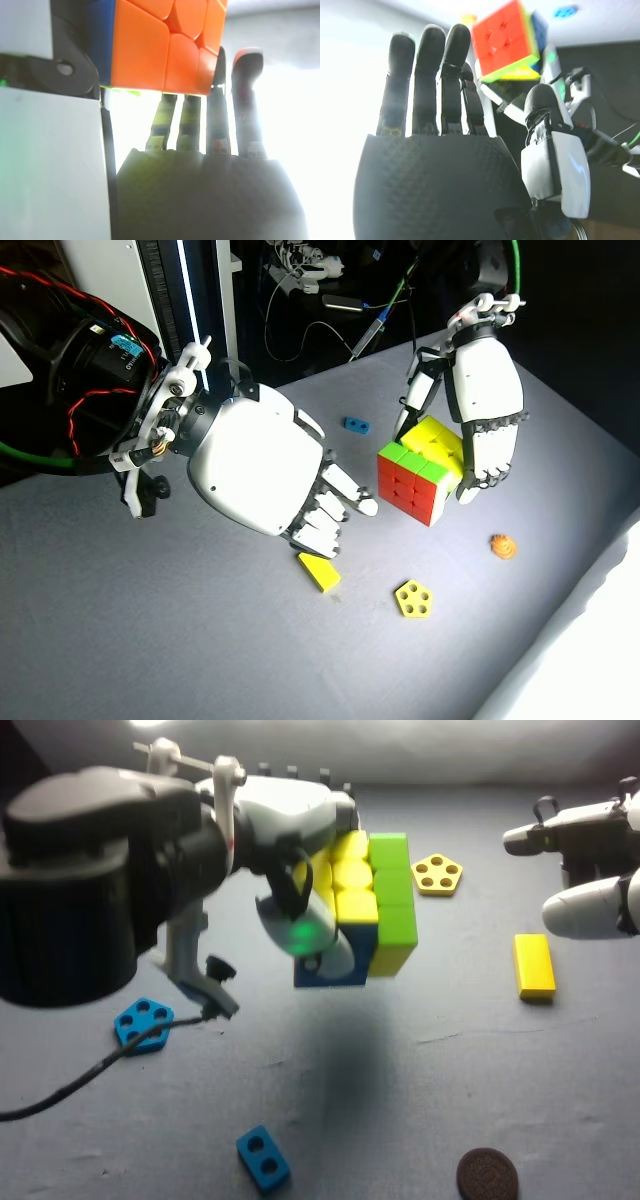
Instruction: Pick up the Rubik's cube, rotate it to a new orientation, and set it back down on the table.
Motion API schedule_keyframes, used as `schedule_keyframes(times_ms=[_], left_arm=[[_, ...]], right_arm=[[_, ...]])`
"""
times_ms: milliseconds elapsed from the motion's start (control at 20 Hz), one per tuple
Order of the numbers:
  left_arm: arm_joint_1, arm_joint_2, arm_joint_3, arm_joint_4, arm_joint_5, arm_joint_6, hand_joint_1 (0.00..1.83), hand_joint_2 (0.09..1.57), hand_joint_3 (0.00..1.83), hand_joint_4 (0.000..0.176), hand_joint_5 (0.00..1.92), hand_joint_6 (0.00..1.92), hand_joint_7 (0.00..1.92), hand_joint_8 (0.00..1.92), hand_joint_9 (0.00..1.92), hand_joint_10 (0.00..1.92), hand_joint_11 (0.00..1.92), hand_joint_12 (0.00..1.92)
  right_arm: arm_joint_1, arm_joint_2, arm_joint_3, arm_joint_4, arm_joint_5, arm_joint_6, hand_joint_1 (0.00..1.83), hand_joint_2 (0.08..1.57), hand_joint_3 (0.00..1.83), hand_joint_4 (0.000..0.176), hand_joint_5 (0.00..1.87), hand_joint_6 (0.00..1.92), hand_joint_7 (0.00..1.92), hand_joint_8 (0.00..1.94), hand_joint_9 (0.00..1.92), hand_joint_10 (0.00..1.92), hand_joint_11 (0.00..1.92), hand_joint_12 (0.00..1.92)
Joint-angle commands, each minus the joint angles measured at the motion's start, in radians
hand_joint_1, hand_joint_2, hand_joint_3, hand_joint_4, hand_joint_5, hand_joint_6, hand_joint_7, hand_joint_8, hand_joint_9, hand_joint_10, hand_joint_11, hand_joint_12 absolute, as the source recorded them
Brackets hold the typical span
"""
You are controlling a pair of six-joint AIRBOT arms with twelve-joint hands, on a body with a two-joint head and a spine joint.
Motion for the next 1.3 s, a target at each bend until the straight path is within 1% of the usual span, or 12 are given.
schedule_keyframes(times_ms=[0, 100, 250, 450, 500, 650, 700, 900, 950, 1000, 1050, 1250], left_arm=[[0.000, 0.005, -0.003, 0.056, 0.031, -0.015, 1.24, 1.40, 0.02, 0.000, 0.52, 1.67, 0.38, 1.92, 0.43, 1.91, 0.40, 1.92], [0.028, 0.005, -0.002, 0.065, 0.043, -0.021, 1.24, 1.40, 0.02, 0.000, 0.52, 1.67, 0.38, 1.90, 0.43, 1.92, 0.40, 1.92], [0.080, 0.005, -0.002, 0.196, 0.049, -0.163, 1.24, 1.40, 0.01, 0.000, 0.51, 1.65, 0.39, 1.90, 0.44, 1.92, 0.41, 1.92], [0.123, 0.001, 0.002, 0.275, 0.049, -0.245, 1.06, 1.40, 0.01, 0.000, 0.56, 1.60, 0.43, 1.92, 0.40, 1.92, 0.46, 1.92], [0.130, 0.000, 0.002, 0.287, 0.049, -0.258, 1.20, 1.41, 0.01, 0.000, 0.52, 1.64, 0.40, 1.91, 0.44, 1.92, 0.43, 1.92], [0.156, -0.006, 0.001, 0.321, 0.049, -0.302, 1.23, 1.41, 0.01, 0.000, 0.48, 1.68, 0.40, 1.91, 0.44, 1.92, 0.40, 1.92], [0.162, -0.009, 0.001, 0.329, 0.049, -0.311, 1.06, 1.42, 0.01, 0.000, 0.51, 1.67, 0.43, 1.92, 0.37, 1.92, 0.41, 1.92], [0.184, -0.018, 0.001, 0.347, 0.048, -0.330, 1.04, 1.40, 0.00, 0.000, 0.52, 1.62, 0.48, 1.88, 0.31, 1.92, 0.36, 1.92], [0.188, -0.019, 0.001, 0.355, 0.047, -0.338, 1.02, 1.35, 0.00, 0.000, 0.56, 1.60, 0.30, 1.83, 0.29, 1.86, 0.31, 1.92], [0.192, -0.019, 0.001, 0.362, 0.047, -0.345, 1.10, 1.22, 0.00, 0.000, 0.29, 1.45, 0.24, 1.68, 0.27, 1.75, 0.26, 1.88], [0.194, -0.019, 0.001, 0.363, 0.045, -0.346, 1.10, 1.15, 0.00, 0.000, 0.25, 1.32, 0.23, 1.58, 0.26, 1.68, 0.24, 1.87], [0.196, -0.019, 0.000, 0.364, 0.039, -0.346, 0.88, 1.14, 0.00, 0.000, 0.37, 0.44, 0.43, 0.55, 0.32, 0.98, 0.05, 1.57]], right_arm=[[0.018, 0.004, 0.008, 0.010, 0.151, 0.008, 0.11, 1.27, 0.00, 0.000, 0.19, 0.01, 0.38, 1.01, 0.37, 1.58, 0.20, 1.92], [0.018, 0.002, 0.017, 0.010, 0.161, 0.008, 0.08, 1.27, 0.00, 0.000, 0.19, 0.00, 0.35, 0.64, 0.32, 1.36, 0.16, 1.84], [0.016, 0.000, 0.025, 0.010, 0.163, 0.008, 0.00, 1.27, 0.00, 0.000, 0.15, 0.00, 0.24, 0.10, 0.17, 0.72, 0.00, 1.45], [0.016, -0.003, 0.026, 0.010, 0.174, 0.008, 0.00, 1.25, 0.00, 0.000, 0.03, 0.01, 0.06, 0.00, 0.06, 0.21, 0.00, 0.82], [0.016, -0.003, 0.026, 0.010, 0.177, 0.008, 0.00, 1.24, 0.00, 0.000, 0.02, 0.01, 0.01, 0.00, 0.03, 0.10, 0.00, 0.59], [0.016, -0.004, 0.026, 0.010, 0.181, 0.008, 0.00, 1.22, 0.00, 0.000, 0.00, 0.00, 0.00, 0.00, 0.00, 0.00, 0.00, 0.10], [0.016, -0.004, 0.026, 0.010, 0.182, 0.008, 0.00, 1.22, 0.00, 0.000, 0.00, 0.00, 0.00, 0.00, 0.00, 0.00, 0.00, 0.03], [0.016, -0.004, 0.026, 0.010, 0.192, 0.008, 0.00, 1.23, 0.00, 0.000, 0.00, 0.00, 0.00, 0.00, 0.00, 0.00, 0.01, 0.02], [0.016, -0.004, 0.026, 0.010, 0.195, 0.008, 0.00, 1.23, 0.00, 0.000, 0.00, 0.00, 0.00, 0.00, 0.00, 0.00, 0.00, 0.02], [0.016, -0.004, 0.026, 0.010, 0.195, 0.008, 0.00, 1.23, 0.00, 0.000, 0.00, 0.00, 0.00, 0.00, 0.02, 0.01, 0.03, 0.03], [0.016, -0.004, 0.026, 0.010, 0.195, 0.008, 0.00, 1.23, 0.00, 0.000, 0.00, 0.00, 0.00, 0.00, 0.03, 0.01, 0.00, 0.18], [0.015, -0.004, 0.026, 0.010, 0.196, 0.008, 0.00, 1.24, 0.00, 0.000, 0.00, 0.00, 0.00, 0.00, 0.07, 0.01, 0.00, 0.45]])
